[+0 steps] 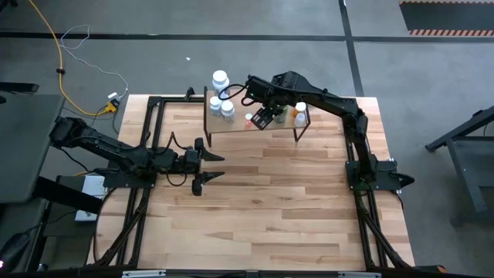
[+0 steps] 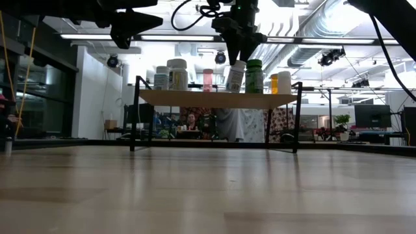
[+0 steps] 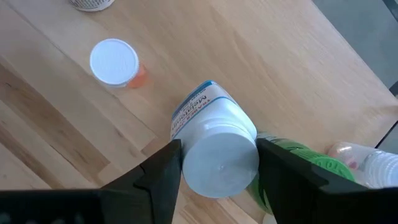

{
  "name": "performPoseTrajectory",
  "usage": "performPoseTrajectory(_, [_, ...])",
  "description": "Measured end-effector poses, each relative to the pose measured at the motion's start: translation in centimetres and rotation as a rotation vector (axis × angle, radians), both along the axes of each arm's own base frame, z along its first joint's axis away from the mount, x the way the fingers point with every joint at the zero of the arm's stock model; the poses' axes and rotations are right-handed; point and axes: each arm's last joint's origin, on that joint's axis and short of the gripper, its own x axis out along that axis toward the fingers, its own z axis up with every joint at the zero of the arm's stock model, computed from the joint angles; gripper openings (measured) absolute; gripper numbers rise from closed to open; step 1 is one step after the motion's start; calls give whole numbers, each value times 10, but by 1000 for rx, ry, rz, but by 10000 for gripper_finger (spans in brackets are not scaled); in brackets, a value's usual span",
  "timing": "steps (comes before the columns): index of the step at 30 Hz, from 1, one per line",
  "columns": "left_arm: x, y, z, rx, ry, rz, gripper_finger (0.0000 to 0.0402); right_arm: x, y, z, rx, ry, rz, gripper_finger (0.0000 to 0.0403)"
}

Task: Pick and place medicine bottles onto shelf by color
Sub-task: Put the white blue pill bottle on the shelf

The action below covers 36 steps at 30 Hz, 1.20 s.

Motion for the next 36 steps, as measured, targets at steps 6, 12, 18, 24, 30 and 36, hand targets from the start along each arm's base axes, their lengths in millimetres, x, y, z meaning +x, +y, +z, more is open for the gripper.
performPoseTrajectory(6, [0,0,0,0,0,0,225,1,-1,0,-4,-13,0,193])
performPoseTrajectory(12, [0,0,0,-1,0,0,225,1,-1,1,-5,-14,0,193])
performPoseTrajectory(18, [0,0,0,-2,0,0,225,1,0,1,-5,-14,0,193])
performPoseTrajectory(24, [0,0,0,-2,0,0,225,1,0,1,-4,-13,0,193])
performPoseTrajectory(30, [0,0,0,0,0,0,225,1,0,1,-4,-13,0,193])
performPoseTrajectory(36, [0,0,0,-2,0,0,225,1,0,1,-4,-13,0,193])
